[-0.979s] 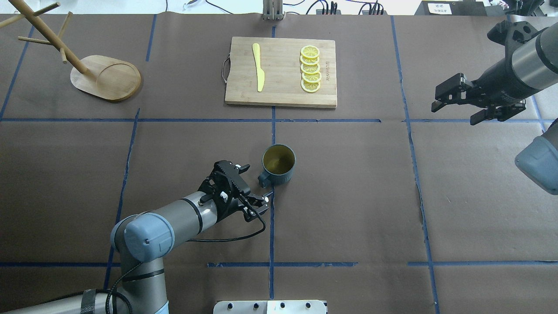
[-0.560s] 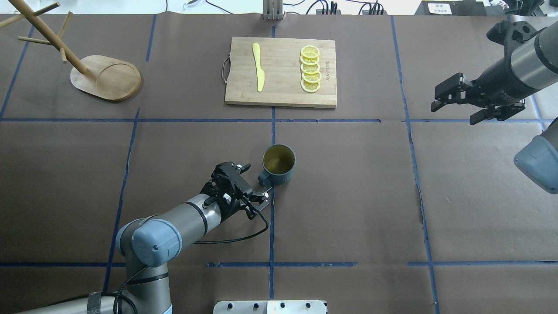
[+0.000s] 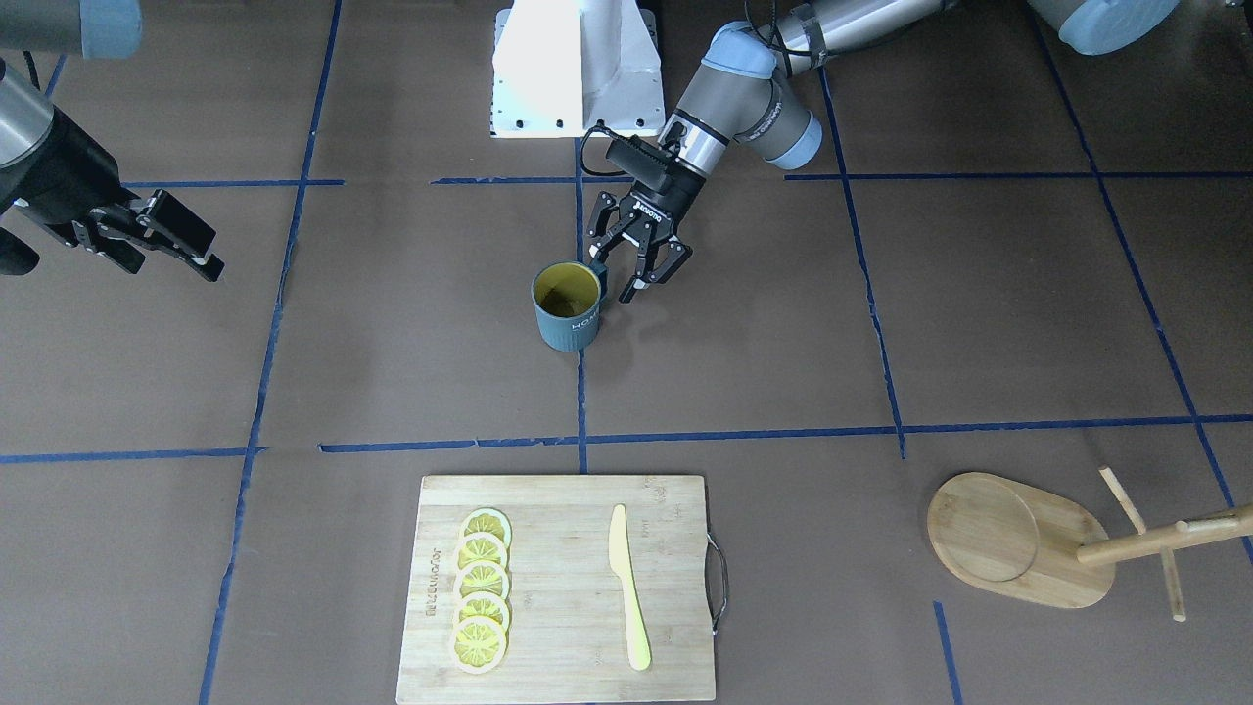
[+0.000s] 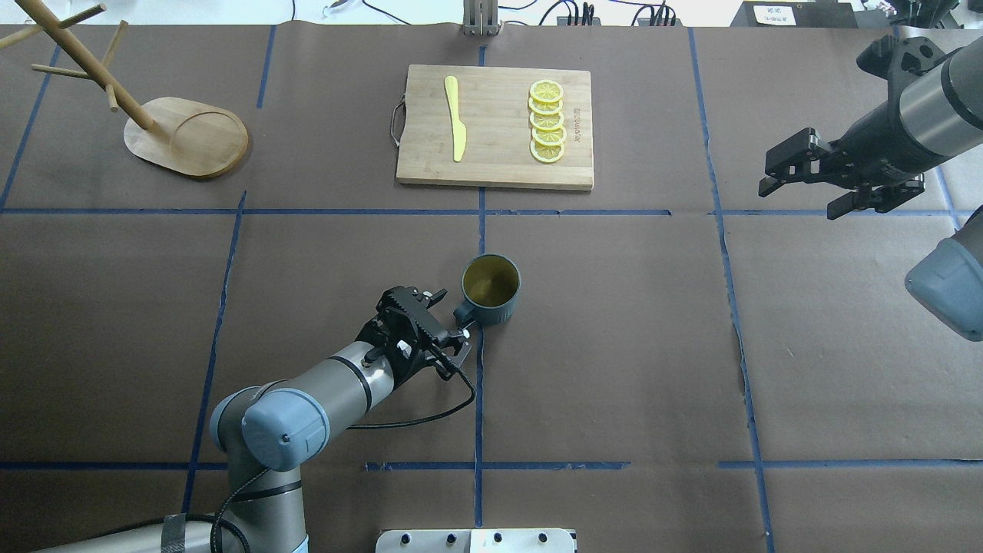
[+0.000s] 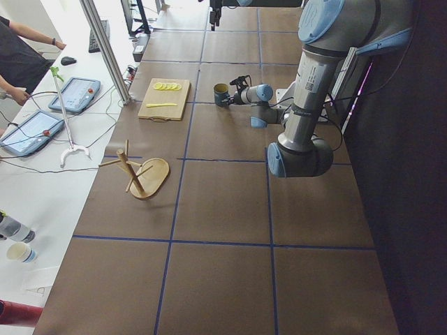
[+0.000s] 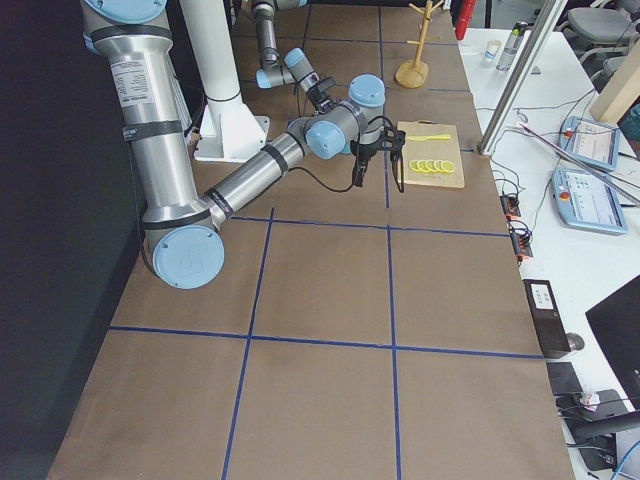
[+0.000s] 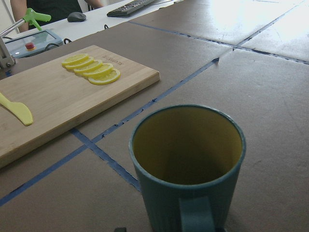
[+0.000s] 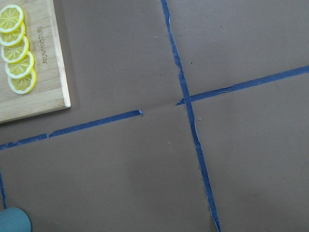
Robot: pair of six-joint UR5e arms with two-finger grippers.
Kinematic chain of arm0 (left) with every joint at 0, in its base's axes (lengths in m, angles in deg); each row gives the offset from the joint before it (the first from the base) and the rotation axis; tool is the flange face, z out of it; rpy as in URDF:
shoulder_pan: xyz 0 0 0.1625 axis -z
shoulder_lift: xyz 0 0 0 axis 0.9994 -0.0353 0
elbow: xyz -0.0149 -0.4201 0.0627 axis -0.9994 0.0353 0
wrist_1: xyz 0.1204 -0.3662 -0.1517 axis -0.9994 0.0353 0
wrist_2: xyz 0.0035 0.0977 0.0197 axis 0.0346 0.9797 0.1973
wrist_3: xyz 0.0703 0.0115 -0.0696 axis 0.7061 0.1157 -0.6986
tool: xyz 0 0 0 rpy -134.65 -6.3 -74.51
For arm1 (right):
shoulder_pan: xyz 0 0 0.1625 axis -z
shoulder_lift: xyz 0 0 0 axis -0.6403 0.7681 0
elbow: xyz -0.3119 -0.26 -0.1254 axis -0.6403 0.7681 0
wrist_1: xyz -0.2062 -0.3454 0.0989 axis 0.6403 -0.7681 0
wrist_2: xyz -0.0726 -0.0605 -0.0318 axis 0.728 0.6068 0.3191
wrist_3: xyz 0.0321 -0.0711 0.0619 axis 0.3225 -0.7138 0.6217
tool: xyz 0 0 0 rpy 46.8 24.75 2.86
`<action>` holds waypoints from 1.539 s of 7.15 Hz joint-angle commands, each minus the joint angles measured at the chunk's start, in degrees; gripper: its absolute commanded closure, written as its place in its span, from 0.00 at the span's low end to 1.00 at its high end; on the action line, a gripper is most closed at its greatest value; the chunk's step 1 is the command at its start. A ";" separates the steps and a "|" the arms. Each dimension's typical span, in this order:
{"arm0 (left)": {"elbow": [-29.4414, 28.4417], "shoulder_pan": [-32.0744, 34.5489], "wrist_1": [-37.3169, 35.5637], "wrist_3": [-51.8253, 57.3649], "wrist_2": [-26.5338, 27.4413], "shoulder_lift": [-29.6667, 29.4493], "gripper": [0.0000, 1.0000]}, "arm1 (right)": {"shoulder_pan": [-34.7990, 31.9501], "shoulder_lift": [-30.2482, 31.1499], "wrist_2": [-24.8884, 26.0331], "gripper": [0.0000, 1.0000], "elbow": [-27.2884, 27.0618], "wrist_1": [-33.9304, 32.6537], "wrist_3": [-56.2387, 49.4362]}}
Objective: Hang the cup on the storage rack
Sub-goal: 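Grasp the teal mug's handle with the left gripper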
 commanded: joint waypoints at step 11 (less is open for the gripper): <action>3.78 1.32 0.27 -7.06 0.02 -0.18 1.00 | 0.09 -0.01 -0.01 0.00 0.45 0.00 0.09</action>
